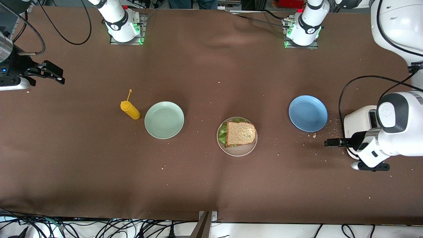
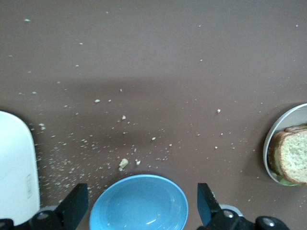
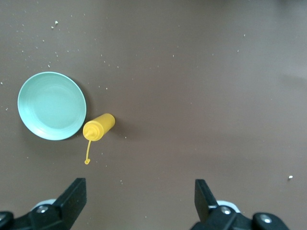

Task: Make sandwich in beige plate with both arms

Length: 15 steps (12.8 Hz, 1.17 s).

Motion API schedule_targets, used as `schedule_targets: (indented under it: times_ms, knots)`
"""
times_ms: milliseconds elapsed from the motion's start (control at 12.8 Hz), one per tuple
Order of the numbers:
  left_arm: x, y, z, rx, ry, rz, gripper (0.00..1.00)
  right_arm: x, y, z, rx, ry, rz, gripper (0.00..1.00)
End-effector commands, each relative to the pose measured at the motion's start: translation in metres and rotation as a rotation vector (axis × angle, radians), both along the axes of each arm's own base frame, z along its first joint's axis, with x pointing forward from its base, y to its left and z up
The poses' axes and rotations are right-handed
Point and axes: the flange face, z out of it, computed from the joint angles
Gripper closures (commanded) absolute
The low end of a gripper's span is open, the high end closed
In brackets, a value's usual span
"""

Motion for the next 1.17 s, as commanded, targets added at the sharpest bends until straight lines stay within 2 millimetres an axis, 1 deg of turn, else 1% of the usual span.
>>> schedule_targets:
  times_ms: [0,78,157,235,313,391,470,548,626,705,783,861,939,1096]
  knots:
    - [-0.019,0.008,0.044,0.079,0.022,-0.038,0.0,0.0,-0.008,-0.005,0.0,-0.019,-0.028,0.0]
    - [-0.023,0.01,0.056,0.11,0.022,-0.046,0.0,0.003,-0.012,-0.008,0.014,-0.016,-0.045,0.0]
    - [-0.029,0.015,0.073,0.144,0.008,-0.051,0.0,0.008,-0.02,-0.012,0.023,-0.019,-0.06,0.0]
    - [-0.036,0.026,0.1,0.151,-0.023,-0.033,0.0,0.01,-0.021,-0.011,0.024,-0.017,-0.058,0.0]
    - [-0.045,0.025,0.114,0.153,-0.026,-0.029,0.0,0.01,-0.02,-0.011,0.024,-0.017,-0.051,0.0]
    - [-0.07,0.028,0.136,0.139,-0.032,-0.013,0.0,0.011,-0.02,-0.01,0.021,-0.02,-0.054,0.0]
    - [-0.097,0.028,0.162,0.13,-0.052,-0.001,0.0,0.011,-0.018,-0.008,0.021,-0.023,-0.051,0.0]
    - [-0.122,0.024,0.184,0.158,-0.056,-0.018,0.0,0.011,-0.018,-0.008,0.02,-0.023,-0.052,0.0]
    - [-0.141,0.012,0.2,0.179,-0.05,-0.047,0.0,0.011,-0.018,-0.008,0.017,-0.026,-0.053,0.0]
    - [-0.154,0.007,0.215,0.18,-0.049,-0.057,0.0,0.012,-0.019,-0.008,0.015,-0.031,-0.056,0.0]
    - [-0.163,0.006,0.225,0.178,-0.041,-0.057,0.0,0.012,-0.019,-0.008,0.013,-0.033,-0.057,0.0]
    - [-0.167,0.002,0.232,0.177,-0.051,-0.063,0.0,0.011,-0.018,-0.006,0.018,-0.031,-0.061,0.0]
    - [-0.167,-0.003,0.234,0.175,-0.056,-0.069,0.0,0.01,-0.017,-0.006,0.021,-0.03,-0.063,0.0]
    - [-0.168,-0.003,0.234,0.179,-0.06,-0.055,0.0,0.009,-0.017,-0.006,0.023,-0.028,-0.063,0.0]
